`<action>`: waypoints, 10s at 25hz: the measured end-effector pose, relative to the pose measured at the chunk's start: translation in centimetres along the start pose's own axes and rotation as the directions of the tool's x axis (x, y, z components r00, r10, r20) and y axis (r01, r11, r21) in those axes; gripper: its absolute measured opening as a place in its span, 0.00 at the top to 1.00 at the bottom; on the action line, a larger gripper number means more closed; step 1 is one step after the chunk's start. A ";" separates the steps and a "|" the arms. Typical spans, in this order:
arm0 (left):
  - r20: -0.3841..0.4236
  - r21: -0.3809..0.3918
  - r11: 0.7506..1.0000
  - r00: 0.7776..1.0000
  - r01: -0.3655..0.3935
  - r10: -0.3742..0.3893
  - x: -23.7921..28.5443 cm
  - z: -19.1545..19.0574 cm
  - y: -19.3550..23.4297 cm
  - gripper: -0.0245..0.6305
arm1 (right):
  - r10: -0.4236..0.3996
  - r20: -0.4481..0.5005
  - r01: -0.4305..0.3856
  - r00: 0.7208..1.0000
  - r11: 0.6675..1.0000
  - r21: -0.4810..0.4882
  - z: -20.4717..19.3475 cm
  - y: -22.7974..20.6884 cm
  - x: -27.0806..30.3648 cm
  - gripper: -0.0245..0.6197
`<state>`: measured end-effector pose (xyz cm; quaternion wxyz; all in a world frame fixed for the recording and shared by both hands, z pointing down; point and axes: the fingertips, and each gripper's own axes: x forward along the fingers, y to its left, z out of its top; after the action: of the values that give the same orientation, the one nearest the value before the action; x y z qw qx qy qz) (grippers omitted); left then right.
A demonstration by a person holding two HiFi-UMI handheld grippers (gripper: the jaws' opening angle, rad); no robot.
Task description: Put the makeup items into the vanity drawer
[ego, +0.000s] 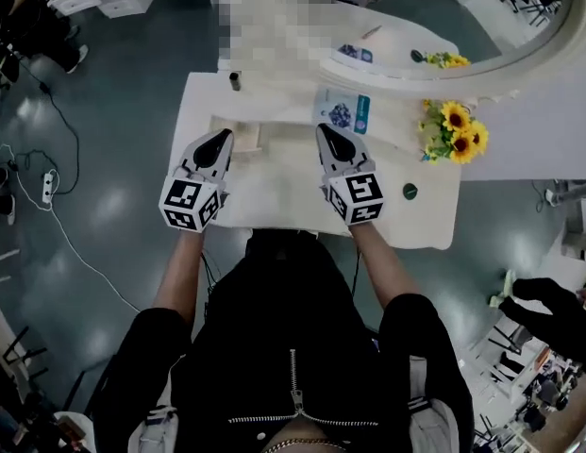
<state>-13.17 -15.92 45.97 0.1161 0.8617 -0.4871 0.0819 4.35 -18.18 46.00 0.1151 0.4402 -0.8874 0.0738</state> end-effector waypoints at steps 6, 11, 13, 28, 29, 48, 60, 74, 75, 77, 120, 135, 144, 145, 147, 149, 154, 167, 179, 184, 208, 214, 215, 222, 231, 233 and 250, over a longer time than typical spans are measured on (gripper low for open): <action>-0.030 0.020 0.993 0.993 0.115 -0.114 3.3 -0.6 -5.0 0.92 | -0.128 -0.020 0.129 0.992 0.990 0.050 -2.3 -4.3 -5.6 0.95; -0.046 0.034 0.980 0.980 0.197 -0.196 5.8 -0.9 -9.5 0.92 | -0.214 -0.031 0.216 0.976 0.973 0.077 -3.7 -7.4 -10.2 0.95; -0.052 0.036 0.975 0.974 0.220 -0.218 6.4 -1.0 -11.0 0.92 | -0.235 -0.041 0.237 0.971 0.968 0.085 -4.4 -8.3 -11.6 0.95; -0.127 0.011 0.972 0.965 0.233 -0.230 6.8 -4.3 -13.9 0.92 | -0.219 -0.202 0.244 0.954 0.964 0.106 -12.6 -9.4 -14.0 0.78; -0.131 0.007 0.973 0.965 0.231 -0.228 6.7 -4.5 -13.9 0.92 | -0.213 -0.219 0.240 0.952 0.965 0.102 -13.3 -9.3 -13.9 0.77; -0.168 -0.027 0.988 0.973 0.155 -0.157 5.3 -6.7 -12.3 0.92 | -0.057 -0.591 0.110 0.804 0.992 0.055 -26.9 -6.8 -14.4 0.72; -0.180 -0.035 0.989 0.972 0.146 -0.150 5.3 -7.2 -12.1 0.92 | -0.046 -0.672 0.117 0.739 0.991 0.061 -30.1 -6.4 -15.8 0.89; -0.178 -0.025 0.988 0.972 0.154 -0.156 5.1 -7.0 -12.2 0.92 | -0.056 -0.605 0.105 0.794 0.994 0.045 -29.0 -6.8 -15.6 0.90; -0.176 -0.023 0.988 0.972 0.153 -0.155 5.1 -6.9 -12.1 0.92 | -0.062 -0.590 0.106 0.805 0.993 0.041 -28.5 -6.9 -15.5 0.90; -0.168 -0.022 0.988 0.974 0.151 -0.152 5.1 -6.5 -12.0 0.92 | -0.071 -0.559 0.111 0.826 0.993 0.038 -27.4 -7.3 -15.4 0.90; -0.050 -0.124 0.969 0.977 -0.214 0.209 -5.6 -5.7 1.1 0.92 | 0.187 -0.251 -0.214 0.950 0.973 -0.085 -9.6 1.4 1.3 0.91; -0.088 -0.204 0.914 0.936 -0.351 0.340 -9.3 -8.1 4.8 0.92 | 0.370 -0.401 -0.450 0.838 0.885 -0.122 -12.2 11.6 11.0 0.90; -0.122 -0.240 0.882 0.914 -0.406 0.387 -11.8 -10.1 6.1 0.92 | 0.373 -0.538 -0.497 0.756 0.862 -0.102 -14.5 14.3 14.3 0.90; -0.123 -0.241 0.881 0.913 -0.408 0.389 -11.9 -10.2 6.2 0.92 | 0.374 -0.542 -0.497 0.752 0.863 -0.095 -14.5 14.4 14.5 0.90; -0.121 -0.243 0.880 0.913 -0.408 0.390 -11.9 -10.2 6.2 0.92 | 0.373 -0.550 -0.495 0.747 0.864 -0.086 -14.5 14.5 14.7 0.90; -0.118 -0.245 0.881 0.914 -0.406 0.388 -11.8 -10.1 6.1 0.92 | 0.367 -0.551 -0.491 0.749 0.866 -0.091 -14.5 14.5 14.8 0.90; -0.123 -0.246 0.881 0.914 -0.404 0.386 -11.7 -10.1 6.4 0.92 | 0.363 -0.541 -0.481 0.759 0.872 -0.089 -14.8 14.1 15.3 0.90; -0.123 -0.233 0.894 0.923 -0.383 0.364 -10.8 -9.6 6.3 0.92 | 0.365 -0.506 -0.457 0.781 0.887 -0.066 -14.0 13.3 14.9 0.88; -0.092 -0.167 0.940 0.954 -0.298 0.286 -7.1 -6.3 4.6 0.92 | 0.385 -0.247 -0.412 0.889 0.909 -0.068 -7.1 9.5 10.2 0.95; -0.071 -0.125 0.968 0.975 -0.219 0.211 -4.1 -4.6 2.7 0.92 | 0.296 -0.124 -0.298 0.947 0.955 0.005 -3.7 5.2 6.6 0.95; -0.101 0.012 0.970 0.965 0.245 -0.242 10.5 -2.2 -14.0 0.92 | -0.208 -0.083 0.217 0.975 0.969 0.115 -7.3 -11.8 -11.7 0.95; -0.127 0.020 0.937 0.931 0.348 -0.343 13.3 -2.6 -18.8 0.92 | -0.344 -0.119 0.361 0.931 0.913 0.187 -10.1 -15.7 -17.6 0.95; -0.130 0.015 0.935 0.928 0.353 -0.349 13.6 -2.7 -19.2 0.92 | -0.357 -0.122 0.375 0.926 0.909 0.184 -10.4 -16.2 -18.2 0.95; -0.167 0.003 0.937 0.924 0.350 -0.345 13.9 -3.9 -19.9 0.92 | -0.384 -0.247 0.432 0.889 0.884 0.180 -15.1 -19.6 -21.1 0.87; -0.228 -0.021 0.959 0.932 0.284 -0.281 13.1 -6.5 -18.5 0.92 | -0.284 -0.489 0.381 0.825 0.918 0.112 -24.0 -22.7 -20.7 0.67; -0.238 -0.026 0.963 0.934 0.269 -0.267 12.8 -6.9 -18.2 0.92 | -0.260 -0.524 0.365 0.811 0.925 0.107 -25.5 -23.1 -20.7 0.68; -0.259 -0.046 0.974 0.939 0.223 -0.227 12.3 -7.9 -17.8 0.92 | -0.171 -0.652 0.291 0.739 0.954 0.079 -31.1 -23.3 -21.2 0.64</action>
<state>8.18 -14.91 54.56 0.1950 0.8922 -0.3665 0.1778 39.72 -8.83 70.90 0.3784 0.5040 -0.7235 0.2816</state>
